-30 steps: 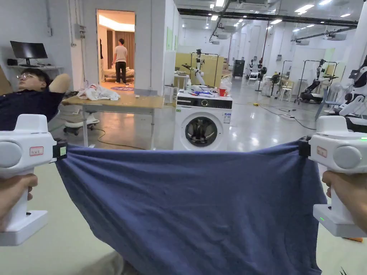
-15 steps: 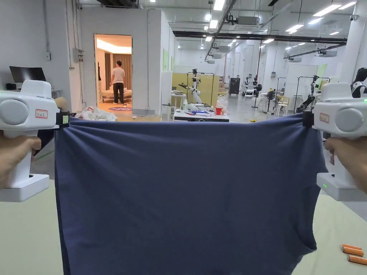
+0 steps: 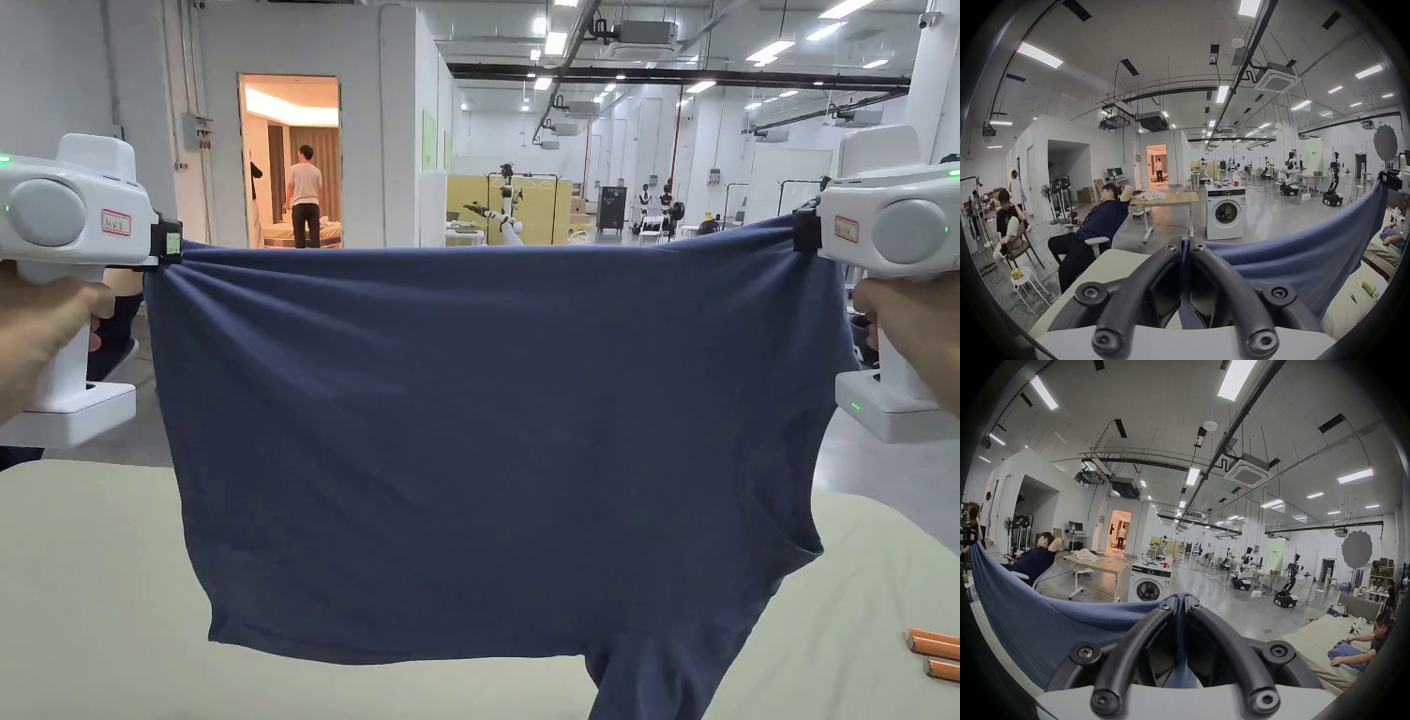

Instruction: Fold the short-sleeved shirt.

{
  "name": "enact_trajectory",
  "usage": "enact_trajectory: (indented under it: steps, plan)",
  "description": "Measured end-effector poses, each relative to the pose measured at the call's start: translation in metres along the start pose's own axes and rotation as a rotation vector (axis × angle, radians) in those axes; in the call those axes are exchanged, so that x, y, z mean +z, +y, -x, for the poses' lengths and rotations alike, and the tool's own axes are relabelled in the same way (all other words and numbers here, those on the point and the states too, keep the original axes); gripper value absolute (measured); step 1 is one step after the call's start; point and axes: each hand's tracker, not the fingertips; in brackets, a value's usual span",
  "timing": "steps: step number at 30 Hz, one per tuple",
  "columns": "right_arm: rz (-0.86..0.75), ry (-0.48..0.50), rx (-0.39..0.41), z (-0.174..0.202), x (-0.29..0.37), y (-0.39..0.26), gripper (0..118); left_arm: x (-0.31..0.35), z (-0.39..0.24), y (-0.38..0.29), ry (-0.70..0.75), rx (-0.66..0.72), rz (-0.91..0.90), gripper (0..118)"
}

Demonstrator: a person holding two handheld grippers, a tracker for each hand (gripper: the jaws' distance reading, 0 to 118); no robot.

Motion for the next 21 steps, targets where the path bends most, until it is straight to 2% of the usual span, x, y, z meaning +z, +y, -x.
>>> enact_trajectory:
  steps: [3,11,21]
  plan:
    - [0.020,0.000,0.024,0.002,0.003,-0.020,3,-0.001,0.000,-0.026,-0.014,0.030,0.027,0]
    - [0.132,0.027,0.024,0.007,0.044,-0.098,3,0.020,-0.003,-0.122,-0.048,0.051,0.113,0]
    - [0.210,0.055,0.022,0.004,0.153,-0.178,3,0.126,0.003,-0.213,-0.090,0.117,0.124,0]
